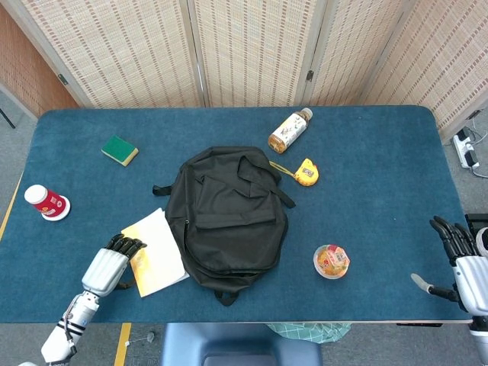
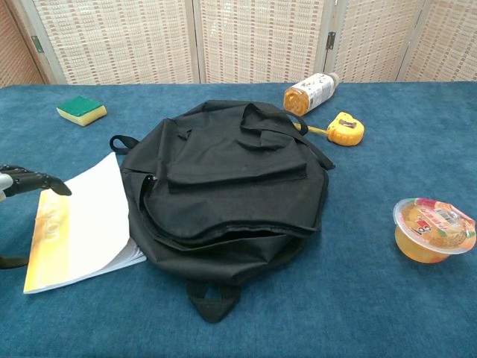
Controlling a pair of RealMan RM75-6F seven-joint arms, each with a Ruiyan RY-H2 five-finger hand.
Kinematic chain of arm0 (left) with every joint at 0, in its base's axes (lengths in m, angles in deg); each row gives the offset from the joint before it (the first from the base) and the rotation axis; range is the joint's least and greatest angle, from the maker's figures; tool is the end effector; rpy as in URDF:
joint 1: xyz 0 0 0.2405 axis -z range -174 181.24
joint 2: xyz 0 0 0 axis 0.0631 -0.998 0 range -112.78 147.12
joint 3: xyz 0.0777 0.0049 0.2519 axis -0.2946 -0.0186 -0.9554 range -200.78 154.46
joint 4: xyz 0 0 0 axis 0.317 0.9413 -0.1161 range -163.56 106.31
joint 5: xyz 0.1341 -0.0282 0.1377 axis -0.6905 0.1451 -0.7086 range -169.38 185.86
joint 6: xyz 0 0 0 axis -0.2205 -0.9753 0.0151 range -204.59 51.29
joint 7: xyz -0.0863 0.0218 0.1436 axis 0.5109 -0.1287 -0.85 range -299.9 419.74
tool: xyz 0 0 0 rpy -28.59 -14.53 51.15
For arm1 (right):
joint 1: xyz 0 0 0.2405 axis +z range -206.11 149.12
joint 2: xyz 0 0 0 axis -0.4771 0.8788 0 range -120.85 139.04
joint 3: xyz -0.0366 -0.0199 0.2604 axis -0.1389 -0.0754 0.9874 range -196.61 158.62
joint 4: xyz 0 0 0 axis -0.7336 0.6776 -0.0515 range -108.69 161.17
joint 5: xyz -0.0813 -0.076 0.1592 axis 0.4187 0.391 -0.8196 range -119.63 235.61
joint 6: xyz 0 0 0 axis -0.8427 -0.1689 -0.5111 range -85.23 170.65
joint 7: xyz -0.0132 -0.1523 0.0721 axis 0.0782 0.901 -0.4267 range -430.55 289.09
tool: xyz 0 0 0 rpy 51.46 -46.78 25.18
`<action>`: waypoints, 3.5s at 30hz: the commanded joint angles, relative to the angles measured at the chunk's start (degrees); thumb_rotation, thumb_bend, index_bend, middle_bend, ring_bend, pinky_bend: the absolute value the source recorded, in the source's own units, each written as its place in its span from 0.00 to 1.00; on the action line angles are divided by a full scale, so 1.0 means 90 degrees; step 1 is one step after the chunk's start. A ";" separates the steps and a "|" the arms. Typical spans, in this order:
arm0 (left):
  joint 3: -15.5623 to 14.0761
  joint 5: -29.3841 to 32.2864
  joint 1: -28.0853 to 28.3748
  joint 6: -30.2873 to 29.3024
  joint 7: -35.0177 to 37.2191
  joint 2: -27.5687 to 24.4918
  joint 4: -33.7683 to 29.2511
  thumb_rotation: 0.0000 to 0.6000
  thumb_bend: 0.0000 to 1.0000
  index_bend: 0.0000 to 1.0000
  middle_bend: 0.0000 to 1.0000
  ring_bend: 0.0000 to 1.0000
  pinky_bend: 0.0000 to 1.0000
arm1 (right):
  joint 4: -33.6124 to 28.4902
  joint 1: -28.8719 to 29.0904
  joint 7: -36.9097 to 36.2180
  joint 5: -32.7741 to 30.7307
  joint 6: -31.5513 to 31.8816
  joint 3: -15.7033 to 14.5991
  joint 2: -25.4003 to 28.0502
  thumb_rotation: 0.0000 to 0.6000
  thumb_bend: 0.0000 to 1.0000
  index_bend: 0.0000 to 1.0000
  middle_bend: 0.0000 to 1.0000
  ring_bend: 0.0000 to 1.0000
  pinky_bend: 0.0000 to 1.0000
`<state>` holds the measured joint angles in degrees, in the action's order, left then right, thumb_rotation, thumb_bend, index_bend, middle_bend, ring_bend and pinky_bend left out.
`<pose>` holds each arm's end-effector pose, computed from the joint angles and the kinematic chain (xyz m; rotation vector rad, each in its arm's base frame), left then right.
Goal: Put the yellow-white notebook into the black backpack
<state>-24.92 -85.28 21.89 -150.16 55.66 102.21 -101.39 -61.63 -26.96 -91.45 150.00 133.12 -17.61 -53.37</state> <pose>-0.2795 0.2548 0.0304 -1.8287 -0.8052 -0.9024 -0.3175 -0.1822 0.1954 1.3190 -1.0471 1.1513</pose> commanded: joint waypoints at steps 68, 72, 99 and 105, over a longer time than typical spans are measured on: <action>-0.0013 -0.0250 0.0337 -0.0990 0.3271 0.1493 0.2531 1.00 0.26 0.39 0.36 0.30 0.22 | -0.0196 -0.0121 0.0224 -0.0030 0.0164 0.0035 0.0037 1.00 0.19 0.00 0.08 0.09 0.01; 0.0022 -0.0233 0.0364 -0.1022 0.3274 0.1568 0.2515 1.00 0.28 0.40 0.36 0.30 0.22 | -0.0185 -0.0126 0.0214 -0.0039 0.0158 0.0034 0.0037 1.00 0.19 0.00 0.08 0.09 0.01; 0.0134 -0.0103 0.0338 -0.1310 0.3439 0.1902 0.2886 1.00 0.40 0.58 0.41 0.33 0.23 | -0.0036 -0.0107 0.0132 -0.0137 0.0055 0.0070 -0.0016 1.00 0.19 0.00 0.08 0.09 0.01; 0.0122 -0.0133 0.0340 -0.1394 0.3484 0.1973 0.2980 1.00 0.40 0.63 0.44 0.36 0.23 | -0.0050 -0.0108 0.0153 -0.0149 0.0047 0.0075 -0.0017 1.00 0.19 0.00 0.08 0.09 0.01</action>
<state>-23.82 -86.44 24.95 -162.61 86.96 119.89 -74.65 -62.08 -27.93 -90.06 148.66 133.55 -16.93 -53.53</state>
